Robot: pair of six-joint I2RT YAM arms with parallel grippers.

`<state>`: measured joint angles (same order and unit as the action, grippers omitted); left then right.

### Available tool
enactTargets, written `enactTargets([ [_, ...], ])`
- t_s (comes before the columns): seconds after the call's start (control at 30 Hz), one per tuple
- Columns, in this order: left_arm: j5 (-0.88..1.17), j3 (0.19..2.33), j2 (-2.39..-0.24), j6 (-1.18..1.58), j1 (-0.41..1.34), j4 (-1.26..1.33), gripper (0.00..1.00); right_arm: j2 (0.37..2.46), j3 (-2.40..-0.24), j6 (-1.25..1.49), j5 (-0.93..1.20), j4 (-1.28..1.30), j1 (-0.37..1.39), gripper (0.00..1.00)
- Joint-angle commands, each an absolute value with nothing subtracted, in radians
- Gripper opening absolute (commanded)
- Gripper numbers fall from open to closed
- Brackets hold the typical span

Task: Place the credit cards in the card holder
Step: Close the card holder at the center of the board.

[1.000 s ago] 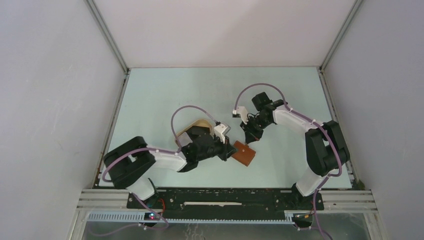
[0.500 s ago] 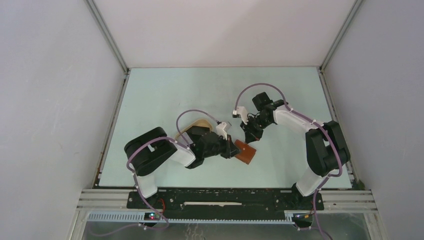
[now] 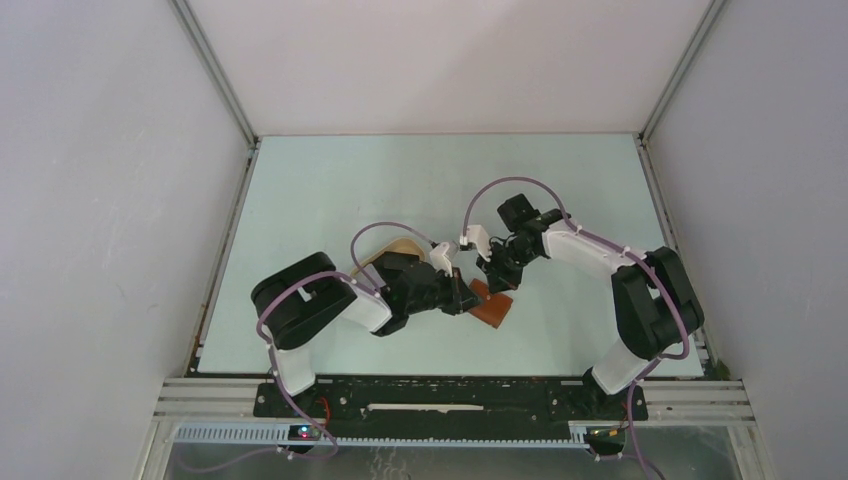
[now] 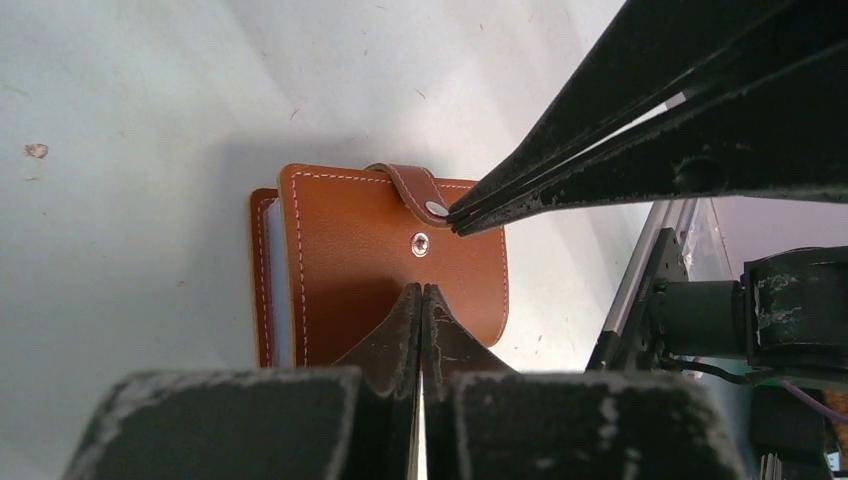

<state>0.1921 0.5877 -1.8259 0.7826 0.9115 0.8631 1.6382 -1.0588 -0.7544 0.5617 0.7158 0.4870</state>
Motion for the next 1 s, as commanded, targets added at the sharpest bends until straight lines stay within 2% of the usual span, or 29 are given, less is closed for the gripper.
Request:
enactTargets([
  [0.0, 0.155, 0.570, -1.856, 0.780, 0.899, 0.801, 0.00, 1.621, -1.056, -0.768, 0.552, 0.709, 0.509, 0.00],
  [0.53, 0.147, 0.554, -1.869, 0.804, 0.896, 0.840, 0.00, 1.641, -1.056, -0.766, 0.543, 0.728, 0.538, 0.00],
  [0.97, 0.149, 0.494, -1.915, 0.885, 0.897, 0.990, 0.00, 1.634, -1.040, -0.773, 0.569, 0.725, 0.542, 0.00],
])
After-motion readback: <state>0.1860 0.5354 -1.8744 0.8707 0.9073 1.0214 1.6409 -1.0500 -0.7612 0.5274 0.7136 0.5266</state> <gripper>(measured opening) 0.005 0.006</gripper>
